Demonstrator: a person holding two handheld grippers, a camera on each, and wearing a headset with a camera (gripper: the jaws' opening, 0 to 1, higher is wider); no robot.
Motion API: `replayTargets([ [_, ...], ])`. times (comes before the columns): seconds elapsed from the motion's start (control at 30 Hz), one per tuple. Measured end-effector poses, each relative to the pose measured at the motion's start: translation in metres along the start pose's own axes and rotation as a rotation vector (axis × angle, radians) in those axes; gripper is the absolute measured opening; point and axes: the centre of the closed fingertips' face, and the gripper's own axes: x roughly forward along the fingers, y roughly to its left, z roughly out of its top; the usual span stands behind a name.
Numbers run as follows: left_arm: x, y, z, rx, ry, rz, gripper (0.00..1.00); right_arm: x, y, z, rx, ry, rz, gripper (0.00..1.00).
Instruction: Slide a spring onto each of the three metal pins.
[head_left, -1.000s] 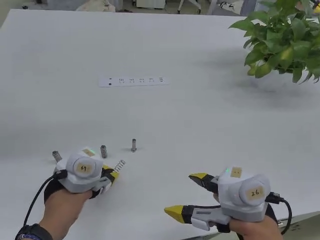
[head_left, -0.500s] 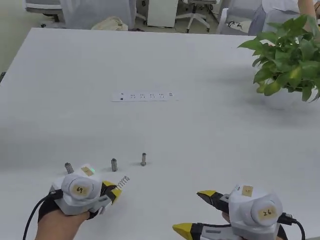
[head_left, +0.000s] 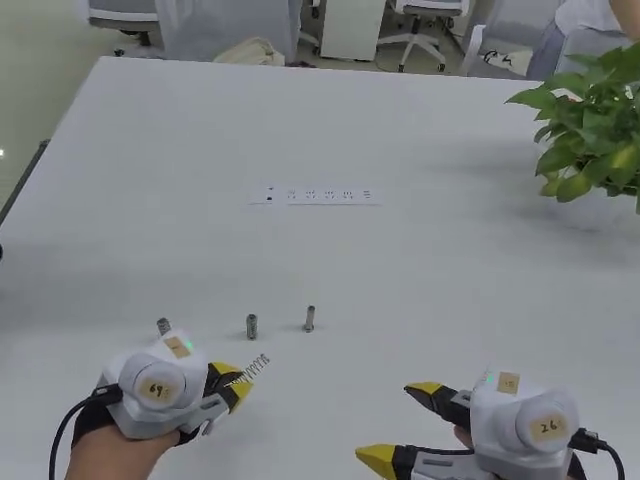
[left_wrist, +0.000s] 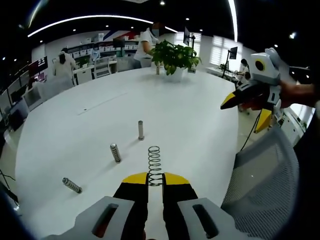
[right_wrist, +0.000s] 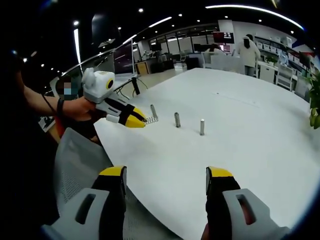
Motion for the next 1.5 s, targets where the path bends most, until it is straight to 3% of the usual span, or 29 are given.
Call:
replayTargets([
  [0.37, -0.017, -0.005, 0.003, 0.009, -0.028, 0.006, 0.02, 0.001, 0.006, -0.002, -0.010, 0.011, 0.018, 0.63],
  [0.7, -0.029, -0.025, 0.014, 0.067, -0.043, -0.024, 0.02, 0.002, 0.008, -0.001, -0.012, 0.010, 0.035, 0.62],
  [1.3, -0.028, -0.040, 0.042, 0.164, -0.064, -0.068, 0.02, 0.008, 0.010, 0.011, -0.035, -0.002, 0.070, 0.59],
  [1.5, -0.026, -0.047, 0.046, 0.201, -0.056, -0.088, 0.02, 0.011, 0.010, 0.017, -0.042, -0.014, 0.092, 0.56],
])
